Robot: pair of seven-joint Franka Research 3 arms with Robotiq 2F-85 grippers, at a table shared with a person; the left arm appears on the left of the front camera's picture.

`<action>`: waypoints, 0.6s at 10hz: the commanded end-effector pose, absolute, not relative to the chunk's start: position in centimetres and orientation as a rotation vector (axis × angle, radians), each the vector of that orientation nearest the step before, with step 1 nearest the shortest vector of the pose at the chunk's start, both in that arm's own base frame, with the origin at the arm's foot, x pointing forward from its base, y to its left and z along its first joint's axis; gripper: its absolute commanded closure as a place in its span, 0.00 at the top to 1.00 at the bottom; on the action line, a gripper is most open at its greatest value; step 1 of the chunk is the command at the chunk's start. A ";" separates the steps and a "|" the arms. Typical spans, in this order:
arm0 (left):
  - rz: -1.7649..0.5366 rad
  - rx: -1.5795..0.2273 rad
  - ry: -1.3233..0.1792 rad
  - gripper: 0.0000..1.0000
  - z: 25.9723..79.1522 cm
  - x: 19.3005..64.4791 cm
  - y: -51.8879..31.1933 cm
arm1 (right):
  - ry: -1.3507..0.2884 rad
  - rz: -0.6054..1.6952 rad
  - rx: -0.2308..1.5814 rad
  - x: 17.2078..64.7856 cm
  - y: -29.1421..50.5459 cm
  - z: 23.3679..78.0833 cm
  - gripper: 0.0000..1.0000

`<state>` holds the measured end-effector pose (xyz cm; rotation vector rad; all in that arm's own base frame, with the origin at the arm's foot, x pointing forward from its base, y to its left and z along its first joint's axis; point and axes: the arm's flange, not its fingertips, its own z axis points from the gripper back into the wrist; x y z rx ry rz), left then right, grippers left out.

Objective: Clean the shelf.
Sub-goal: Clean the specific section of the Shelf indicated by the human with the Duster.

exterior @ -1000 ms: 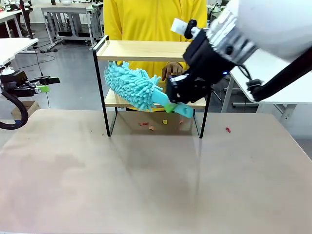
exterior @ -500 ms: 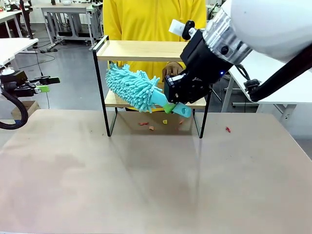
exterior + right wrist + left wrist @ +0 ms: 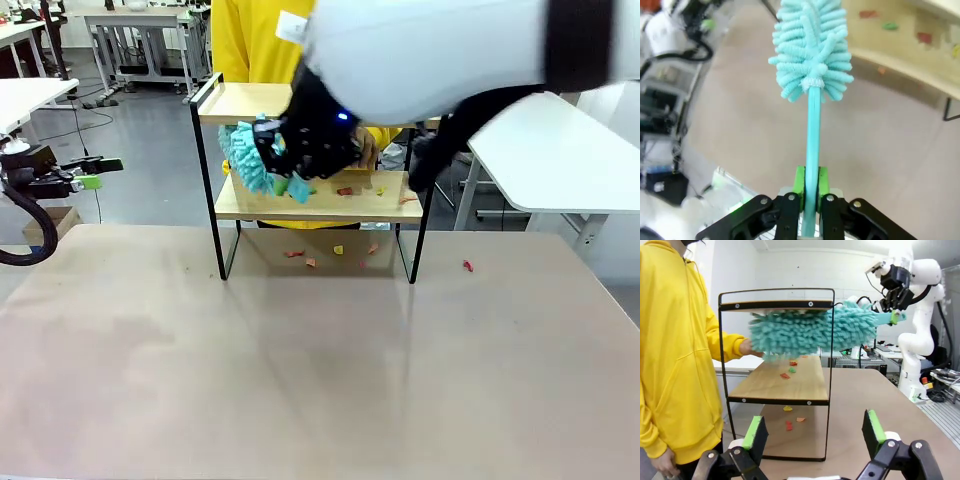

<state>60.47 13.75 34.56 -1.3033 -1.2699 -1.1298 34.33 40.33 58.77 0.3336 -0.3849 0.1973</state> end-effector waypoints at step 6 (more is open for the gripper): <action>-1.135 -1.299 -1.280 1.00 34.8 60.2 13.6 | -0.455 -0.035 0.196 41.8 50.6 55.0 0.13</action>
